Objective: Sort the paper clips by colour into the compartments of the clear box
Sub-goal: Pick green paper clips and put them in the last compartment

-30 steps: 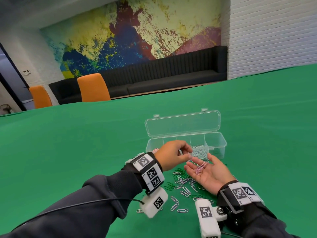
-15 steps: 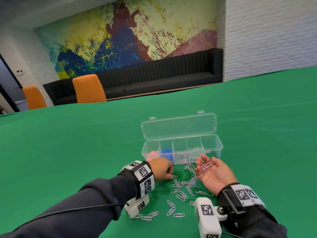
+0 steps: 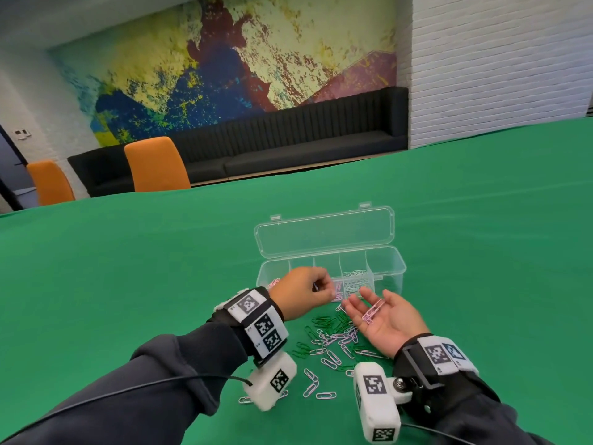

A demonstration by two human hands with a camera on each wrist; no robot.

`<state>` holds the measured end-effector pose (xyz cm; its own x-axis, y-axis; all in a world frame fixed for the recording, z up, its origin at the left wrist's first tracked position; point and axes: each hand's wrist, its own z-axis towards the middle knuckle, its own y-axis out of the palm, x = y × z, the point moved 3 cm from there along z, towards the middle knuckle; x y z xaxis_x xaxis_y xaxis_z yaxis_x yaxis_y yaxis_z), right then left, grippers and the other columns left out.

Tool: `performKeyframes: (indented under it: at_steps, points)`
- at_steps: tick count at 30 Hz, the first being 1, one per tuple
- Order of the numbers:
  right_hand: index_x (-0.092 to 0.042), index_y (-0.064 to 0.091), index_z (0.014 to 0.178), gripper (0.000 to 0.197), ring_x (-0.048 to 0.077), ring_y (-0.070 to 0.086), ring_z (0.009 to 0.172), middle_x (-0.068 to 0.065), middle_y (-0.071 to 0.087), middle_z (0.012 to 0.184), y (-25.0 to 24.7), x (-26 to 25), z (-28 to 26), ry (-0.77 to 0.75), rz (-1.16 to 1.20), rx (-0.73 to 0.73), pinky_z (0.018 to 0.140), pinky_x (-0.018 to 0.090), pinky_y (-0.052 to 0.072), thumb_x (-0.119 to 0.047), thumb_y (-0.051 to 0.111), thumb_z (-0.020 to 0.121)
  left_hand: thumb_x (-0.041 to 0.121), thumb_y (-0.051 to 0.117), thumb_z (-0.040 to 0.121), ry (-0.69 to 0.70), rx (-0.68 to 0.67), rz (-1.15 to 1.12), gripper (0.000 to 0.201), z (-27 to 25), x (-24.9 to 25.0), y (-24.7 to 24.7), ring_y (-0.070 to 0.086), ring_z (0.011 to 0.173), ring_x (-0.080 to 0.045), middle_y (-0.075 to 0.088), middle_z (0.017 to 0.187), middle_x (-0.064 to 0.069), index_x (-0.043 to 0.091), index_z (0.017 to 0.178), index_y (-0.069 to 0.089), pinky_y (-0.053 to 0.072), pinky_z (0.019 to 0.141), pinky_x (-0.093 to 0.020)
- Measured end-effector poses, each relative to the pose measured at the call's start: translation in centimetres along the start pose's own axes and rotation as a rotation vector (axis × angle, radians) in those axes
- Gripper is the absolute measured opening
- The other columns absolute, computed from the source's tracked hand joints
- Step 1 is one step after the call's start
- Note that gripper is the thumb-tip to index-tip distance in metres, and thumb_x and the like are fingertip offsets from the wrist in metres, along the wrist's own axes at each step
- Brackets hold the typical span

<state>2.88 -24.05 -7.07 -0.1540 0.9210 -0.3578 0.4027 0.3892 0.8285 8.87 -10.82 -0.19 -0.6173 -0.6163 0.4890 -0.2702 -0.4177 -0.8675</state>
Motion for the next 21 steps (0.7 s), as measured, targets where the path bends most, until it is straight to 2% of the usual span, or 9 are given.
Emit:
performKeyframes:
  at_steps: [2, 3, 7, 9, 12, 14, 17, 21]
  points:
    - [0.003, 0.054, 0.091, 0.047, 0.038, 0.057, 0.087, 0.026, 0.057, 0.092, 0.1, 0.2, 0.0, 0.015, 0.005, -0.012, 0.07, 0.046, 0.054, -0.033, 0.027, 0.102, 0.018, 0.058, 0.091, 0.022, 0.054, -0.108, 0.002, 0.4, 1.3, -0.1, 0.046, 0.062, 0.003, 0.053, 0.074, 0.014, 0.019, 0.089, 0.058, 0.038, 0.059, -0.007]
    - [0.003, 0.054, 0.094, 0.046, 0.039, 0.056, 0.088, 0.027, 0.056, 0.094, 0.2, 0.2, 0.0, 0.02, 0.007, -0.018, 0.073, 0.047, 0.052, -0.034, 0.027, 0.102, 0.018, 0.057, 0.091, 0.026, 0.068, -0.137, 0.002, 0.6, 1.7, 0.0, 0.047, 0.063, 0.002, 0.053, 0.076, 0.013, 0.02, 0.092, 0.057, 0.038, 0.059, -0.007]
    - [0.002, 0.053, 0.092, 0.043, 0.038, 0.057, 0.087, 0.027, 0.055, 0.095, 0.2, 0.2, 0.0, 0.022, 0.025, -0.026, 0.061, 0.048, 0.054, -0.034, 0.03, 0.102, 0.014, 0.056, 0.091, 0.017, 0.065, -0.07, 0.003, 0.8, 1.4, -0.1, 0.048, 0.066, -0.001, 0.053, 0.077, 0.013, 0.016, 0.093, 0.058, 0.038, 0.06, -0.007]
    - [0.001, 0.052, 0.089, 0.043, 0.037, 0.057, 0.084, 0.025, 0.056, 0.091, 0.1, 0.0, 0.0, 0.012, 0.025, -0.027, 0.058, 0.047, 0.055, -0.034, 0.031, 0.101, 0.013, 0.056, 0.09, 0.042, -0.031, 0.074, 0.006, 0.3, 0.7, 0.0, 0.05, 0.07, -0.005, 0.056, 0.079, 0.01, 0.012, 0.093, 0.061, 0.039, 0.064, -0.01]
    - [-0.001, 0.052, 0.086, 0.044, 0.034, 0.057, 0.081, 0.022, 0.056, 0.086, 0.0, -0.1, 0.1, 0.004, 0.008, -0.029, 0.052, 0.042, 0.056, -0.035, 0.03, 0.101, 0.013, 0.057, 0.088, 0.097, -0.316, 0.277, 0.008, -0.8, -0.7, 1.2, 0.051, 0.074, -0.008, 0.061, 0.085, 0.003, 0.011, 0.093, 0.063, 0.036, 0.063, -0.008]
    - [-0.001, 0.052, 0.085, 0.044, 0.034, 0.057, 0.08, 0.022, 0.057, 0.084, -0.1, -0.2, 0.1, -0.001, 0.004, -0.034, 0.053, 0.041, 0.056, -0.036, 0.029, 0.101, 0.018, 0.06, 0.088, 0.064, -0.442, 0.371, 0.012, -1.4, -1.7, 2.2, 0.051, 0.076, -0.01, 0.061, 0.088, -0.001, 0.012, 0.098, 0.061, 0.039, 0.065, -0.014]
    - [-0.002, 0.052, 0.085, 0.044, 0.033, 0.057, 0.079, 0.021, 0.057, 0.083, 0.0, -0.2, 0.0, -0.007, -0.01, -0.034, 0.052, 0.039, 0.056, -0.036, 0.03, 0.101, 0.024, 0.063, 0.087, -0.017, -0.46, 0.45, 0.021, -1.9, -2.8, 3.0, 0.049, 0.078, -0.012, 0.055, 0.087, 0.003, 0.013, 0.105, 0.057, 0.041, 0.071, -0.024]
    - [-0.002, 0.052, 0.084, 0.044, 0.032, 0.057, 0.077, 0.02, 0.056, 0.081, 0.0, -0.2, -0.3, -0.015, -0.027, -0.034, 0.052, 0.037, 0.056, -0.035, 0.029, 0.101, 0.017, 0.059, 0.089, -0.056, -0.462, 0.426, 0.015, -2.2, -3.3, 2.8, 0.049, 0.078, -0.013, 0.055, 0.086, -0.001, 0.008, 0.1, 0.059, 0.038, 0.068, -0.022]
